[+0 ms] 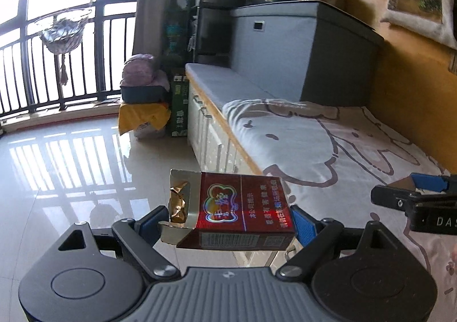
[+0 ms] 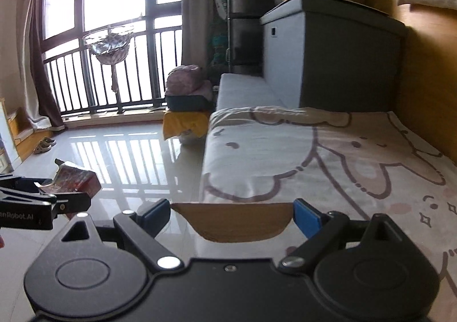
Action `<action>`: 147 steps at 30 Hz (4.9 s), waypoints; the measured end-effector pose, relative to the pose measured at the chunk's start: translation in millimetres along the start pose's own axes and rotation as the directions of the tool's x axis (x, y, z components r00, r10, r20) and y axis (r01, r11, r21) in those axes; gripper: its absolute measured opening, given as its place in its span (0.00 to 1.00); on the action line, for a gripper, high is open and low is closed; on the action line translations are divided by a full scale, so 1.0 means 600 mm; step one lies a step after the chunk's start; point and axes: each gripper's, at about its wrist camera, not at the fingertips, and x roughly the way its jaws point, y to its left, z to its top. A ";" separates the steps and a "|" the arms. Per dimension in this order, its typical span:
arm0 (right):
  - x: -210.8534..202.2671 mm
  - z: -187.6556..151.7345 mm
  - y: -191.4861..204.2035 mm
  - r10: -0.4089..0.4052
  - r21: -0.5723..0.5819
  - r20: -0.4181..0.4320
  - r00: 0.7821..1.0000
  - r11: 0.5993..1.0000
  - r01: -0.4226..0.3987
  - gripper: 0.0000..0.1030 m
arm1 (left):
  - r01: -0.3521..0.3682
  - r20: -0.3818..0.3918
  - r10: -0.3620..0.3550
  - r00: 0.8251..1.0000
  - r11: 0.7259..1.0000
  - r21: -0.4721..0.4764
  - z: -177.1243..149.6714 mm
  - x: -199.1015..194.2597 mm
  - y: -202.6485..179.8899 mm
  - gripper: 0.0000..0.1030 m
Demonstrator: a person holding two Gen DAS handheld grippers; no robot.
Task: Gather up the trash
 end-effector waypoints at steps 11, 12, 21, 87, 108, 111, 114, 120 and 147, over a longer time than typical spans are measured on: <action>-0.003 -0.017 0.068 0.058 0.027 -0.060 0.996 0.998 -0.057 0.90 | -0.028 -0.026 0.027 0.999 0.998 -0.048 -0.022 -0.048 0.061 0.87; -0.003 -0.020 0.074 0.063 0.029 -0.062 0.996 0.998 -0.062 0.90 | -0.030 -0.030 0.029 0.999 0.998 -0.053 -0.024 -0.050 0.066 0.87; 0.022 -0.049 0.126 0.091 0.028 -0.129 0.988 0.996 -0.088 0.90 | -0.052 -0.081 0.045 0.996 0.995 -0.090 -0.055 -0.056 0.114 0.87; 0.368 -0.309 0.193 0.376 0.187 -0.707 0.599 0.916 -0.355 1.00 | -0.010 -0.456 -0.142 0.878 0.949 -0.315 -0.313 0.334 0.226 1.00; 0.325 -0.279 0.207 0.197 -0.021 -0.735 0.649 0.950 -0.312 1.00 | -0.105 -0.522 -0.027 0.853 0.970 -0.220 -0.299 0.265 0.238 1.00; 0.313 -0.266 0.205 0.190 -0.021 -0.735 0.651 0.953 -0.301 1.00 | -0.109 -0.530 -0.014 0.848 0.974 -0.200 -0.291 0.249 0.236 1.00; 0.295 -0.247 0.207 0.190 -0.026 -0.719 0.669 0.954 -0.299 1.00 | -0.111 -0.526 -0.011 0.851 0.974 -0.200 -0.279 0.226 0.236 1.00; 0.249 -0.207 0.221 0.179 -0.075 -0.683 0.708 0.947 -0.312 1.00 | -0.136 -0.504 0.031 0.863 0.976 -0.172 -0.248 0.166 0.230 1.00; -0.016 -0.079 0.144 0.127 -0.134 -0.480 0.868 0.967 -0.216 1.00 | -0.177 -0.339 0.134 0.931 0.979 -0.099 -0.123 -0.101 0.140 1.00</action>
